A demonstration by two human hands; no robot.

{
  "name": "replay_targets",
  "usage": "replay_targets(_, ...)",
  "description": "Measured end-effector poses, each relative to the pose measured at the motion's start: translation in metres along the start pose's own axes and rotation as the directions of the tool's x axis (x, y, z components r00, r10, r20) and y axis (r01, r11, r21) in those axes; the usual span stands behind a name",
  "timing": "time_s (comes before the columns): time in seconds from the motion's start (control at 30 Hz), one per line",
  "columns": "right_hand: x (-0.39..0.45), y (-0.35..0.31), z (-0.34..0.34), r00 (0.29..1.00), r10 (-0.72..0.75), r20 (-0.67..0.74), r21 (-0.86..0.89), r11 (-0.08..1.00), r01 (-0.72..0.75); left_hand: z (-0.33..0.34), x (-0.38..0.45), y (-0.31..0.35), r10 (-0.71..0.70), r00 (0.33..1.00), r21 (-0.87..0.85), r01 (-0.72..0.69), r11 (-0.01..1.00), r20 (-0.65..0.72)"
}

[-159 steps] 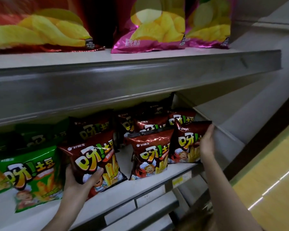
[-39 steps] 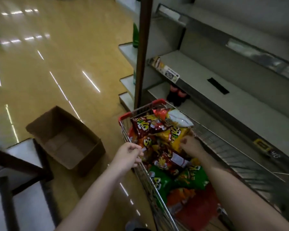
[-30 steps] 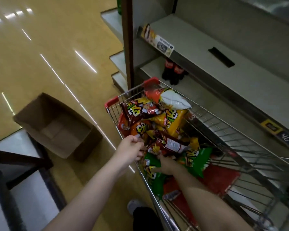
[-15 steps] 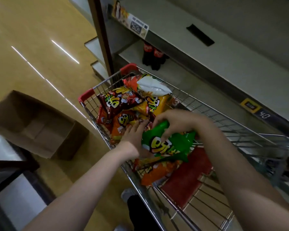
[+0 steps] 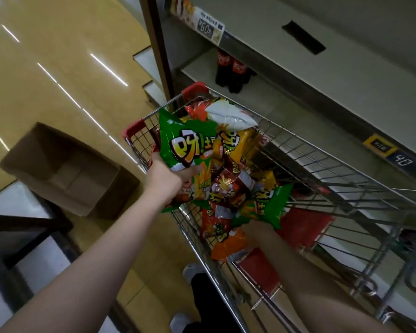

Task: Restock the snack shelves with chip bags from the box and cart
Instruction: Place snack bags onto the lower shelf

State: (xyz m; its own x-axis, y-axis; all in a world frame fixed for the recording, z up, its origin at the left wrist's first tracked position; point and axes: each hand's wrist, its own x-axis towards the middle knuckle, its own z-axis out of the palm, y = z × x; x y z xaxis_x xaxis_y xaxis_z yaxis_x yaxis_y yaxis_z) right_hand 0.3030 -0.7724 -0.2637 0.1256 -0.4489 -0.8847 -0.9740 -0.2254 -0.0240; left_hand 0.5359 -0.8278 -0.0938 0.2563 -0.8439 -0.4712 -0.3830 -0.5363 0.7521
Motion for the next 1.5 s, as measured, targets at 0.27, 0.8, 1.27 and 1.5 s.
replay_targets(0.27,-0.010,-0.002,-0.015,0.980,-0.052,-0.193,-0.049,0.998,0.043,-0.025,-0.020,-0.013,-0.056,0.998,-0.040,0.056,0.998,-0.003)
replay_targets(0.8,-0.229,-0.049,-0.184,0.598,-0.290,-0.747,0.282,0.676,0.680,-0.109,-0.077,-0.024,-0.008,0.990,-0.171,-0.016,0.985,-0.140)
replay_targets(1.27,-0.248,-0.272,-0.221,0.405,-0.583,-0.705,0.509,-0.018,0.861,-0.291,-0.226,-0.140,-0.213,0.889,-0.494,-0.017,0.869,-0.406)
replay_targets(1.5,-0.258,-0.439,-0.177,0.356,-0.716,-0.601,0.742,-0.333,0.582,-0.329,-0.323,-0.215,-0.498,0.579,-0.707,-0.206,0.676,-0.645)
